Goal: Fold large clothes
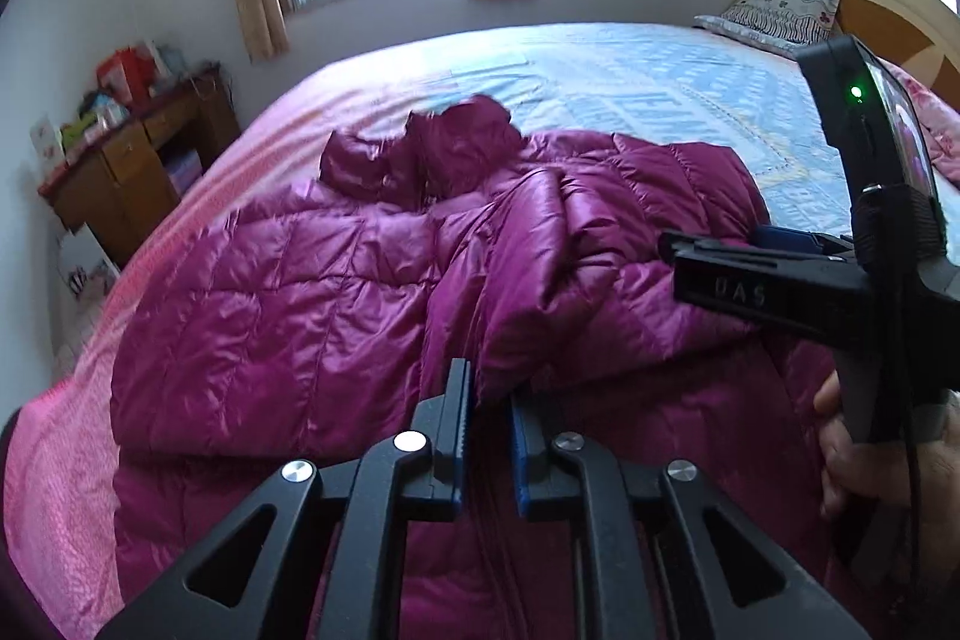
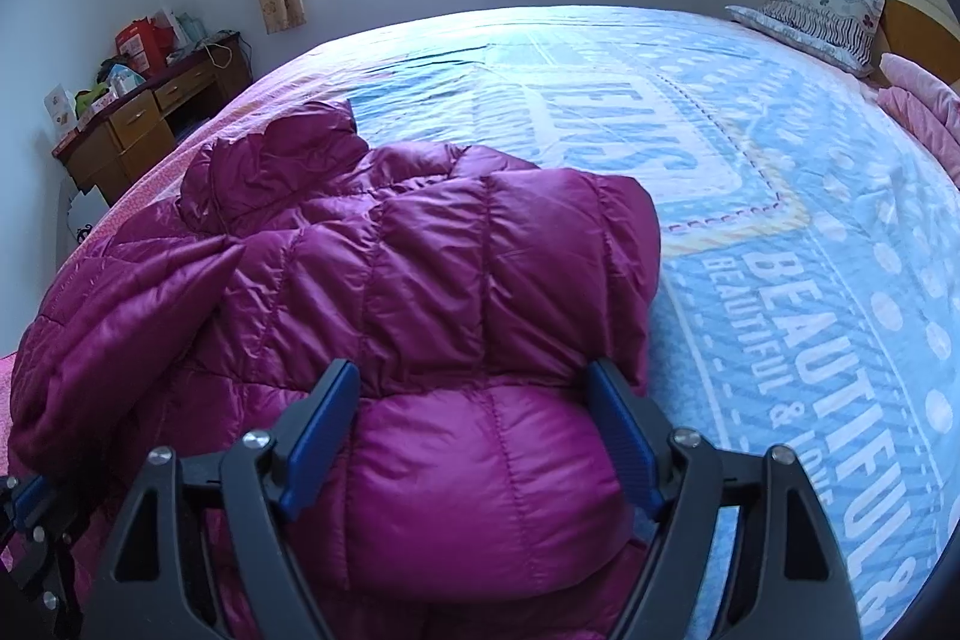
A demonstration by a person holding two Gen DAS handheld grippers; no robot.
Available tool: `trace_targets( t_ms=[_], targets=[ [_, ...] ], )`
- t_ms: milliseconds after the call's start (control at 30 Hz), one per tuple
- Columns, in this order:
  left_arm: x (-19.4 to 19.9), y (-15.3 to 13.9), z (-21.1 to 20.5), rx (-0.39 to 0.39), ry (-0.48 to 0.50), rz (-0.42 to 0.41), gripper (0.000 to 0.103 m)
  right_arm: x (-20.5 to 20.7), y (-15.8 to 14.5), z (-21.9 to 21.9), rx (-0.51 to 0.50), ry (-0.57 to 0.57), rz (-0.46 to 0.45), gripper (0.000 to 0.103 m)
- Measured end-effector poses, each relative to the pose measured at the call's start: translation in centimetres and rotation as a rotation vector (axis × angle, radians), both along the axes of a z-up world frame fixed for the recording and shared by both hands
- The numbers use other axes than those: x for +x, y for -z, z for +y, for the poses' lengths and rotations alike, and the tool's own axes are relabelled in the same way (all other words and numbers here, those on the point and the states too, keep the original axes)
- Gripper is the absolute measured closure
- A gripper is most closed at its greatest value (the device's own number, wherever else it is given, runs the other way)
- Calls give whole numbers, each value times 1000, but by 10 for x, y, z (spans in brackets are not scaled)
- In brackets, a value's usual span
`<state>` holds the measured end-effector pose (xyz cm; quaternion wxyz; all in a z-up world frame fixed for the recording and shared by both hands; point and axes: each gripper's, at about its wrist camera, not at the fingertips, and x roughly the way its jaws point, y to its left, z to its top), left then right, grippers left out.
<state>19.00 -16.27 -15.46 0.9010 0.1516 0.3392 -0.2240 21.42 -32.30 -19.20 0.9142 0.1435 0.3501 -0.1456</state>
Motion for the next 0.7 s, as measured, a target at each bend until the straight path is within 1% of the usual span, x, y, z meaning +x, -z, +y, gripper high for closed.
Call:
trace_targets(
  t_ms=[33, 67, 100, 133, 167, 233, 300, 400, 433, 467, 500, 533, 600, 633, 700],
  targets=[
    [-1, -2, 4, -4, -1, 6, 80, -1, 0, -1, 5, -1, -4, 21],
    [-3, -4, 9, -3, -7, 1, 64, -1, 0, -1, 11, -1, -7, 21],
    [-9, -5, 13, 1, -16, -14, 54, -2, 0, -2, 16, -1, -9, 21],
    [-13, -8, 16, 1, -24, -32, 38, -2, 0, -2, 19, -1, -11, 21],
    [-16, -11, 20, -2, -30, -57, 31, -2, 0, -2, 21, -1, -12, 21],
    [-23, -17, 26, -4, -32, -91, 30, -1, 0, -2, 21, -1, -9, 21],
    [-25, -20, 29, 1, -28, -85, 30, 0, 0, -2, 17, -5, -2, 19],
    [-23, -23, 37, 6, -58, -83, 30, 2, 0, -2, 17, -7, 6, 19],
    [-22, -24, 40, 10, -69, -87, 30, 1, -1, -3, 24, -6, 4, 20],
    [-21, -25, 44, 11, -77, -92, 30, -3, -4, -4, 24, 10, -4, 26],
    [-19, -26, 49, 13, -88, -102, 30, -10, -9, -4, 19, 48, -25, 29],
    [-15, -26, 53, 17, -102, -113, 30, -19, -16, -3, 32, 82, -63, 28],
    [-4, -25, 57, 32, -132, -117, 30, -35, -27, 0, 109, 110, -153, 28],
    [0, -24, 58, 39, -145, -113, 30, -35, -31, 4, 157, 90, -169, 28],
    [10, -23, 62, 46, -172, -109, 30, -27, -35, 18, 204, 24, -157, 28]
  ],
)
